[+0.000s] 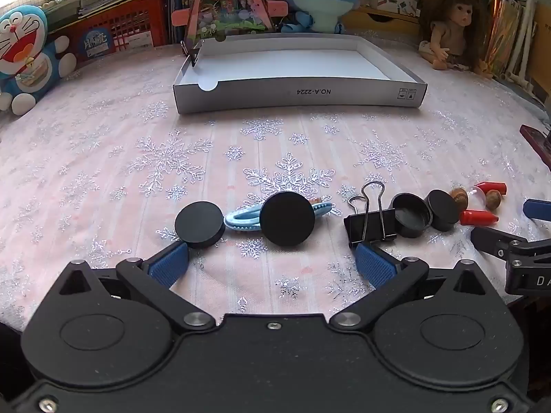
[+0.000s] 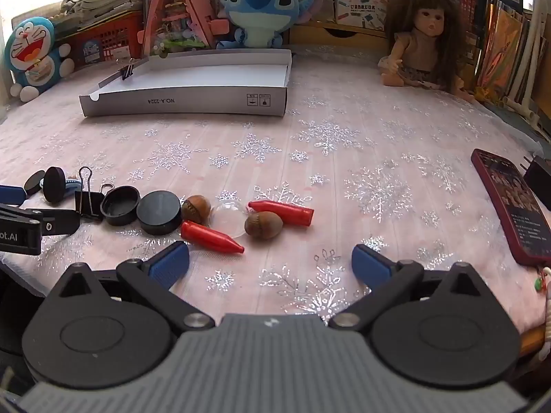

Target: Organize rigid objects

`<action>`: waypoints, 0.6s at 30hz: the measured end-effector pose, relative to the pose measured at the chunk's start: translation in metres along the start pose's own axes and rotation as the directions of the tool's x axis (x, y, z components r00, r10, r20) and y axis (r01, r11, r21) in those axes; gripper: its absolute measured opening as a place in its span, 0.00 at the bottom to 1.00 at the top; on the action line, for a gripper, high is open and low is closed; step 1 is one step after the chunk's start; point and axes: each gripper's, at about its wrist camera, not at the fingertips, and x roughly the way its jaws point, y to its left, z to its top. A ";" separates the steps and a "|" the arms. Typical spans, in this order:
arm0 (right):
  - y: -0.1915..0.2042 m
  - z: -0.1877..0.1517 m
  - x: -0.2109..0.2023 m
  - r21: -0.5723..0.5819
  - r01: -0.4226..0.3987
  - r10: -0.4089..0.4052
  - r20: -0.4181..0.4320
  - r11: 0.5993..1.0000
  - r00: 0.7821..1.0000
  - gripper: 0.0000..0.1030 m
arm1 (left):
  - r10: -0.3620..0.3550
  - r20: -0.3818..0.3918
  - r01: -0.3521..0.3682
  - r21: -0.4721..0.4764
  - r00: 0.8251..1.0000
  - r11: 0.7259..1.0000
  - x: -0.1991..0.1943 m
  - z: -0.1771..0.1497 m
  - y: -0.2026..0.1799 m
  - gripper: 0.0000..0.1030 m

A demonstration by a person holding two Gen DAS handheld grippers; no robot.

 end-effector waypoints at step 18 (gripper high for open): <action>0.000 0.000 -0.001 0.000 0.001 -0.001 -0.001 1.000 1.000 1.00 | 0.003 0.001 -0.003 0.003 1.000 1.000 0.000 0.000 0.000 1.00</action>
